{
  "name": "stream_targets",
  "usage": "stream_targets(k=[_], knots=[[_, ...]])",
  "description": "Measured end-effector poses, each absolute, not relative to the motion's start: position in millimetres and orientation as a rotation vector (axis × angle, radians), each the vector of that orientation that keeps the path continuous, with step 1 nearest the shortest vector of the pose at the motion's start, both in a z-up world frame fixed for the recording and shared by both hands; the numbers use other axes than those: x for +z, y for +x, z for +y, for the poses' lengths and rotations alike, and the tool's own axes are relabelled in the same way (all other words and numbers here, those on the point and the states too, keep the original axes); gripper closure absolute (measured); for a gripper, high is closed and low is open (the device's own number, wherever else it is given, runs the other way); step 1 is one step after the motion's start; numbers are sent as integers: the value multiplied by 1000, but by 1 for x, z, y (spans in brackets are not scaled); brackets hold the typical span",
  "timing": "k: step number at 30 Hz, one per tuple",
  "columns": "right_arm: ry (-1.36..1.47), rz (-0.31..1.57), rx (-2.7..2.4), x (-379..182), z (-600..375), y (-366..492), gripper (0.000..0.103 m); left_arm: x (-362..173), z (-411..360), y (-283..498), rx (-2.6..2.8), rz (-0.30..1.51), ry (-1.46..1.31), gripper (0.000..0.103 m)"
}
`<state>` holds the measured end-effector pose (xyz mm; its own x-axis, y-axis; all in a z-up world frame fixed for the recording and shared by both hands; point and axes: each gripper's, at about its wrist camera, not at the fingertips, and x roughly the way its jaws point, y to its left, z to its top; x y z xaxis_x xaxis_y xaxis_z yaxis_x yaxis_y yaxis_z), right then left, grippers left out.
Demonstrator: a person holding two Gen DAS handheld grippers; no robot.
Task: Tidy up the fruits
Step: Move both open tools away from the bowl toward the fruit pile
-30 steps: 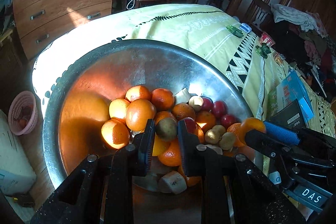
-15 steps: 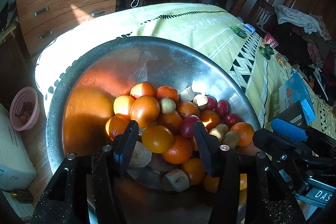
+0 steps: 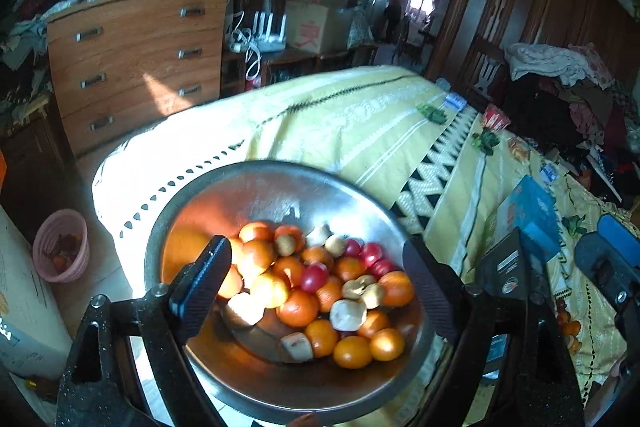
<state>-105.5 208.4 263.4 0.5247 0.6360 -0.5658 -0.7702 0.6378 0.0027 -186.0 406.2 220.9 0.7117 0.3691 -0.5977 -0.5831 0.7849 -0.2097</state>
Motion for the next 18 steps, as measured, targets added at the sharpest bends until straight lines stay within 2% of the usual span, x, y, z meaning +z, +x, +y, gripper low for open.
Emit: stream_targets(k=[1,2,3,5,7,12,18], knots=[[-239,481,810,275,188,-111,15,234,391,-188,530,505,-372,4],[-213,404,758,285,165,-117,8,248,373,-190,515,438,-337,0],[-187,331,705,293,140,-123,0,259,355,-190,491,379,-310,0],[-154,230,608,301,95,-128,0,273,319,-181,398,309,-291,0],[-139,221,516,299,54,-123,0,275,284,-162,310,319,-288,0],[-111,374,279,247,-53,-99,0,233,179,-105,32,474,-262,0],[-65,761,123,122,-145,-65,0,118,64,-54,-118,798,-147,0]])
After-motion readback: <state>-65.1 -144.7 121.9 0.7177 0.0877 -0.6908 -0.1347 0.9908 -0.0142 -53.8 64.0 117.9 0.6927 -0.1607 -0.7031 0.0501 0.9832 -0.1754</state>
